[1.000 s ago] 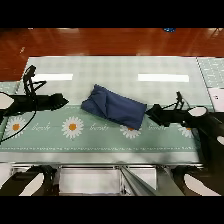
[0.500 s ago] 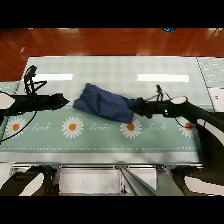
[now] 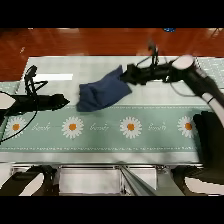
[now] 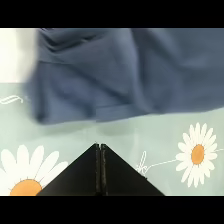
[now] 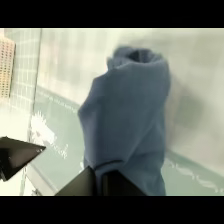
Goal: Fold the shirts.
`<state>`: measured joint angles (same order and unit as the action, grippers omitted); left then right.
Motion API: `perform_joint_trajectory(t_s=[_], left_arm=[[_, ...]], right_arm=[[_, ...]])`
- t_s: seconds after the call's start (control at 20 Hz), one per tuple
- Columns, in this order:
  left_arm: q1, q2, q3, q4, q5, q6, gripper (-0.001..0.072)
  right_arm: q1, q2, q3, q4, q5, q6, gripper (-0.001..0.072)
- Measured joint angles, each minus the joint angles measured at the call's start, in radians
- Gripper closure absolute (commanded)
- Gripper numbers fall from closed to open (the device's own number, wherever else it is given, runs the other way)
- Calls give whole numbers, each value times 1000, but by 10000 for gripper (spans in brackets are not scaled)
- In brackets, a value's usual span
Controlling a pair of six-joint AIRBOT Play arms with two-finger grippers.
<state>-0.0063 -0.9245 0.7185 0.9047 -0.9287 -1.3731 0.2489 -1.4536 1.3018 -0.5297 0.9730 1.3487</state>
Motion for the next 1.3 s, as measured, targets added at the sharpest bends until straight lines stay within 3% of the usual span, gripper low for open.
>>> perform_joint_trajectory(t_s=[0.3, 0.55, 0.95, 1.3], left_arm=[[0, 0, 0, 0, -20, 0, 679], [-21, 0, 0, 1, -43, 10, 679], [-75, 0, 0, 2, -38, 38, 679], [-81, 0, 0, 2, 14, 54, 679]], right_arm=[[-157, 43, 267, -208, 162, 148, 691], [-417, 134, 380, -279, 286, 223, 691], [-869, 275, 419, -339, 475, 364, 692], [-1179, 356, 420, -573, 749, 381, 693]])
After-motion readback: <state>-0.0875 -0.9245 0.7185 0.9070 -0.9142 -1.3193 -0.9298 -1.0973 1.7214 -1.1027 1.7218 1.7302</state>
